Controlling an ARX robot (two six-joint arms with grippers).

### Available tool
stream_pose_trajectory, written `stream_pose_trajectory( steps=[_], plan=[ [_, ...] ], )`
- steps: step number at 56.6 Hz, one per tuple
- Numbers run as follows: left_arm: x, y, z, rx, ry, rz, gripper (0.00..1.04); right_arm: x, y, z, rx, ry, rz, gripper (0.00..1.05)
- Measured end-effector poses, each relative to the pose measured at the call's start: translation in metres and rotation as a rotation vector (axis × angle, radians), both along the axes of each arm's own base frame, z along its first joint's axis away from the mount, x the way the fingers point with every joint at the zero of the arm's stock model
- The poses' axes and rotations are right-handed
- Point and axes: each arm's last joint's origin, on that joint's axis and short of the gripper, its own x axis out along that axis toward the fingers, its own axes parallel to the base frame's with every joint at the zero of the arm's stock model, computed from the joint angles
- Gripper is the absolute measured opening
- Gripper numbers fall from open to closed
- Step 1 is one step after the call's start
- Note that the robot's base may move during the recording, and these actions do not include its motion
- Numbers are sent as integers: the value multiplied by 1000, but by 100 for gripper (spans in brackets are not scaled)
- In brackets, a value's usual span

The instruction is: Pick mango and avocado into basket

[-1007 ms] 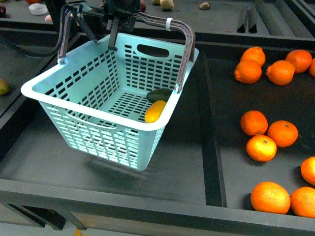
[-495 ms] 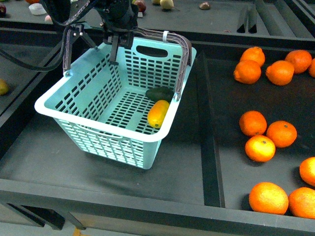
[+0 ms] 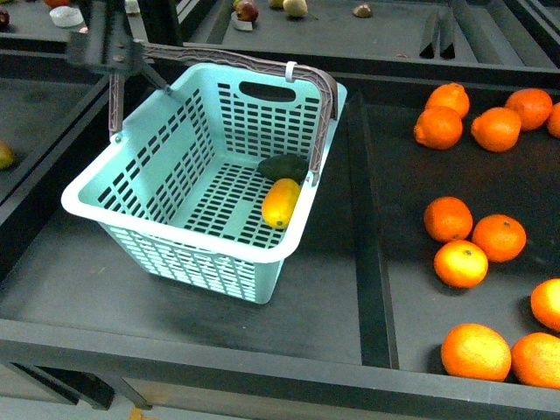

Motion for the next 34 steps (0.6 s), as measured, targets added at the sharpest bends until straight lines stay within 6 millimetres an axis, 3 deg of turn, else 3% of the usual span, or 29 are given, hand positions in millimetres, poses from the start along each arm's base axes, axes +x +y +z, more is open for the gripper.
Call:
stream_pose_trajectory(
  steps=[4,9,13,16,22,25,28,34],
  plan=[
    [-21,18,7,23,47,34,97,0,0,0,0,0,0,97],
    [-29,24,14,36,30,-1,96,0,0,0,0,0,0,97],
    [-36,27,10,138,-175,-283,84,0,0,0,0,0,0,97],
    [-57,31,0,460,-360,-499,71,0,0,0,0,0,0,97],
    [-98,40,-5,944,-481,-629,52,0,0,0,0,0,0,97],
    [-127,48,-3,1168,-486,-649,36,0,0,0,0,0,0,97],
    [-151,56,-9,1251,-454,-668,20,0,0,0,0,0,0,97],
    [-179,60,-21,1281,-422,-701,2,0,0,0,0,0,0,97]
  ],
)
